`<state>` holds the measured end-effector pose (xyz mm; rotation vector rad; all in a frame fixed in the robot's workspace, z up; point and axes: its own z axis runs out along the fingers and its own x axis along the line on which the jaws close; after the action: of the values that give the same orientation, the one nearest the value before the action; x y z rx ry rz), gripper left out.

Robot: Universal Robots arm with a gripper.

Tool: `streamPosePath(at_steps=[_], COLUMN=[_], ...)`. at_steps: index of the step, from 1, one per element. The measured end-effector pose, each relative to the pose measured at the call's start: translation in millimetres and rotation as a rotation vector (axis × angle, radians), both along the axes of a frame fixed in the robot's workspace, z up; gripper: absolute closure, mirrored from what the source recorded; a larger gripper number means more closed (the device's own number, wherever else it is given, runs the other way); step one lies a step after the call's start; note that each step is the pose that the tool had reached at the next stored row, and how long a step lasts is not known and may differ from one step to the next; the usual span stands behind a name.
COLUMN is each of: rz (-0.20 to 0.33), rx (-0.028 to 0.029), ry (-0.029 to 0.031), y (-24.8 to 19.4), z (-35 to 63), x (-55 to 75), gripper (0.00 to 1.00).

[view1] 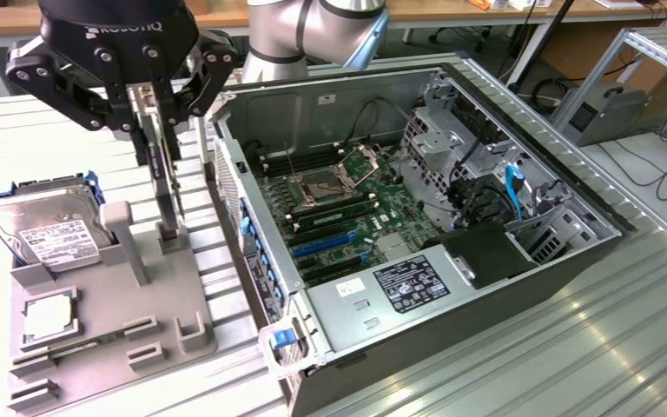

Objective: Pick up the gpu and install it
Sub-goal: 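Pick up the gpu and move the gpu toward the slot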

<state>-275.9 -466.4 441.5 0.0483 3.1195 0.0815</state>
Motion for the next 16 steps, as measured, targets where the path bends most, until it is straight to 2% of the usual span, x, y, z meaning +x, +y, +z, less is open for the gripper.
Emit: streamPosePath(at_steps=[9,16], rz=[0.0,0.0], rx=[0.0,0.0], ry=[-0.0001,0.0], y=[0.1,0.2], z=[0.0,0.0], x=[25.8,51.1], gripper=[0.73,0.73])
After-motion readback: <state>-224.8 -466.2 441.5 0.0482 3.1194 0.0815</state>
